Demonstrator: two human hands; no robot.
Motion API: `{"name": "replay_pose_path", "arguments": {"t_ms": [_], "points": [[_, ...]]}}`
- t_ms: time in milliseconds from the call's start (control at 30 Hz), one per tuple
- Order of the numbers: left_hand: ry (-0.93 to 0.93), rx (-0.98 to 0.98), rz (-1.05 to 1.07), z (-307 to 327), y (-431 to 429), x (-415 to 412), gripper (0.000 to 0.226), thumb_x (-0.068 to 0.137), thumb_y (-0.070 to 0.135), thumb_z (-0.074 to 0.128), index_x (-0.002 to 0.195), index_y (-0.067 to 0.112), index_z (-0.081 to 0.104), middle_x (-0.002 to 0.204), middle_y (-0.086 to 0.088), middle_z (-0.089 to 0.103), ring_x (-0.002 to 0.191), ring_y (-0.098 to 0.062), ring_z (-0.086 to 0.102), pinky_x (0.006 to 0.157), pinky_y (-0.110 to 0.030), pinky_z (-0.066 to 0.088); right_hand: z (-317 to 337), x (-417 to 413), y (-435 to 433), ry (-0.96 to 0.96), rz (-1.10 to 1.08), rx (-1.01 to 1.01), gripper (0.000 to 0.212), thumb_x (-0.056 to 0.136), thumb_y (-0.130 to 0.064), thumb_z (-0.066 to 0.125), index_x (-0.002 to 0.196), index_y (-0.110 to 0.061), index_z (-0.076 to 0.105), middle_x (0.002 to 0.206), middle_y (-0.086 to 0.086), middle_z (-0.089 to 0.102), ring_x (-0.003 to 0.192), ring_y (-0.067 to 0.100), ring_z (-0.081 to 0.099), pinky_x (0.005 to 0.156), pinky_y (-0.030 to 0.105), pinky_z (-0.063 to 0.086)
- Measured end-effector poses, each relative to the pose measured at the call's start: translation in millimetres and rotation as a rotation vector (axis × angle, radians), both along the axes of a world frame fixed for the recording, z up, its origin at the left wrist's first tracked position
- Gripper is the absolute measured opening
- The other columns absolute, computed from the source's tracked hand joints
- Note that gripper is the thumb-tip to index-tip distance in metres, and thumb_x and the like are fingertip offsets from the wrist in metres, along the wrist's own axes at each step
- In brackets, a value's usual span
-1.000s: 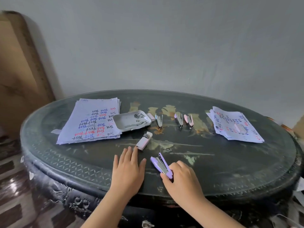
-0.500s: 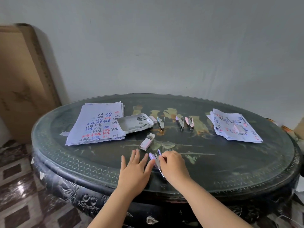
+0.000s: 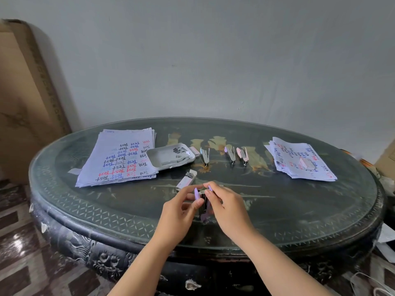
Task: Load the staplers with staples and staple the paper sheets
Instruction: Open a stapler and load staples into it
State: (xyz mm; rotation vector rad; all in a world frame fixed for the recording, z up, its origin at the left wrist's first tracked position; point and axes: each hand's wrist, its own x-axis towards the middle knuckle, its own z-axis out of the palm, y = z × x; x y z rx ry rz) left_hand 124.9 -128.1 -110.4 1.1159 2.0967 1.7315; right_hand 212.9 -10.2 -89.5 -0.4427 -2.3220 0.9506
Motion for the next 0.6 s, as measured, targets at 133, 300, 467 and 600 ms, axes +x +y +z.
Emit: {"name": "replay_pose_path", "arguments": {"t_ms": [133, 300, 467, 600], "points": [[0.022, -0.001, 0.038, -3.0, 1.2, 4.4, 0.032, 0.091, 0.015, 0.061, 0.1, 0.044, 0.055, 0.088, 0.012, 0.068, 0.071, -0.016, 0.069, 0.072, -0.043, 0.058, -3.5, 0.2, -3.8, 0.009, -0.029, 0.036, 0.023, 0.099, -0.019, 0.049, 0.112, -0.013, 0.066, 0.083, -0.02, 0.057, 0.075, -0.003, 0.057, 0.069, 0.009, 0.046], [-0.009, 0.027, 0.069, -10.6, 4.0, 3.8, 0.026, 0.092, 0.009, 0.057, 0.107, 0.03, 0.055, 0.091, 0.005, 0.071, 0.071, -0.025, 0.07, 0.072, -0.046, 0.058, -12.3, -3.4, -8.9, 0.033, -0.153, 0.067, 0.021, 0.1, -0.017, 0.046, 0.106, -0.012, 0.065, 0.084, -0.002, 0.066, 0.075, 0.014, 0.064, 0.067, 0.022, 0.05], [-0.216, 0.065, 0.064, -7.2, -5.8, 0.2, 0.017, 0.095, 0.006, 0.049, 0.104, 0.02, 0.054, 0.093, -0.001, 0.074, 0.086, -0.019, 0.072, 0.08, -0.036, 0.058, -14.0, 10.7, 8.2, 0.003, -0.249, -0.466, 0.029, 0.102, -0.025, 0.043, 0.115, -0.013, 0.066, 0.087, 0.005, 0.071, 0.063, 0.011, 0.072, 0.057, 0.013, 0.046], [-0.025, -0.176, 0.102, -6.4, -17.3, -19.1, 0.017, 0.093, 0.02, 0.056, 0.107, 0.025, 0.048, 0.09, 0.005, 0.07, 0.086, -0.012, 0.068, 0.078, -0.021, 0.05, -19.9, 19.2, 22.5, 0.053, -0.274, -0.924, 0.027, 0.099, -0.013, 0.05, 0.123, -0.013, 0.063, 0.084, 0.011, 0.073, 0.073, 0.024, 0.074, 0.075, 0.032, 0.058]]}}
